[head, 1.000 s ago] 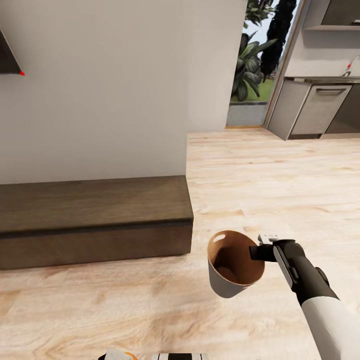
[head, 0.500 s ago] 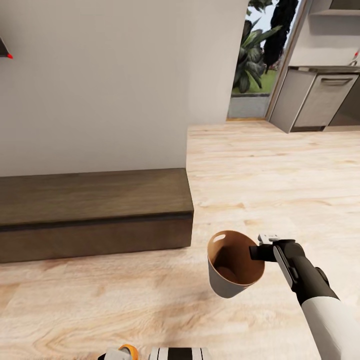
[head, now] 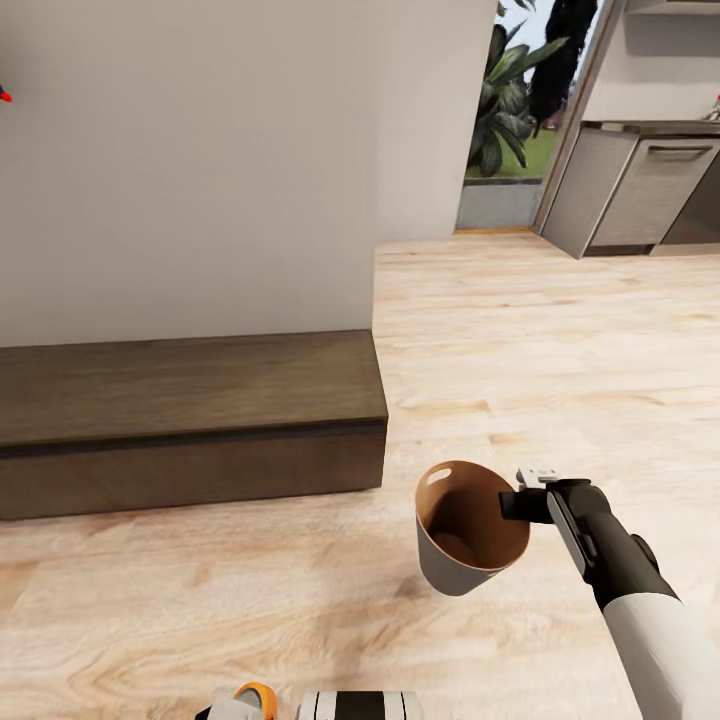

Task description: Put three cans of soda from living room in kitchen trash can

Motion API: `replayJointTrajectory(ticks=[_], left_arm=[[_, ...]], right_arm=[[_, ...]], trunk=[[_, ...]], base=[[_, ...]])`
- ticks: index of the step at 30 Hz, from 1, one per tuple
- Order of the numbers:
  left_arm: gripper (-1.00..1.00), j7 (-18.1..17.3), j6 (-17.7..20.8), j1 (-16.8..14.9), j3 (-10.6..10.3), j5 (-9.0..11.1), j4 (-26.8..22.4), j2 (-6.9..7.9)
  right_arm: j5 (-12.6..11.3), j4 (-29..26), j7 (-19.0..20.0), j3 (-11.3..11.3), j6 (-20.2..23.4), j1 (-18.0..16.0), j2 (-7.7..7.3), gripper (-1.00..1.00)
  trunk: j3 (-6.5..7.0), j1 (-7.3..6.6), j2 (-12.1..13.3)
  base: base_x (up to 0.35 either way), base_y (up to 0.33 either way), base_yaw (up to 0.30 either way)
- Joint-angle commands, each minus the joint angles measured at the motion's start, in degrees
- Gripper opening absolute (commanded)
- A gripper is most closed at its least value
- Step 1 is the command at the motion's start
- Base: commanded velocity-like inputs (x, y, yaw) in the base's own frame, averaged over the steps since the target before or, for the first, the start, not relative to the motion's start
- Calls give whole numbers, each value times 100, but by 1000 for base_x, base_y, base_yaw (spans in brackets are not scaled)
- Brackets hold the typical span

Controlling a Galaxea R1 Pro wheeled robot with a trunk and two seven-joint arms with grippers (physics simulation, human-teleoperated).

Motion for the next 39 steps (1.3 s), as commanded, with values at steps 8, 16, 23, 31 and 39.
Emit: replayJointTrajectory(ticks=[8, 16, 23, 31, 39], left_arm=[[100, 1, 0, 4, 0, 5, -8, 0], [100, 6, 1, 6, 0, 5, -9, 0], [100, 10, 0, 6, 8, 5, -9, -2], [100, 18, 8, 0, 9, -9, -9, -8], [100, 17, 4, 0, 3, -5, -9, -2]], right_arm=[[-92, -1, -4, 1, 8, -3, 0, -100], [-92, 0, -4, -6, 6, -3, 0, -100], [-91, -2, -4, -6, 7, -3, 0, -100], [-94, -1, -4, 0, 9, -3, 0, -100], [-100, 0, -4, 8, 6, -3, 3, -100]], trunk=[[0, -1, -1], [0, -1, -1], [0, -1, -1], [-178, 20, -11], [-178, 20, -11]], base=[[1, 0, 0], [114, 0, 0], [11, 0, 0], [1, 0, 0], [0, 0, 0]])
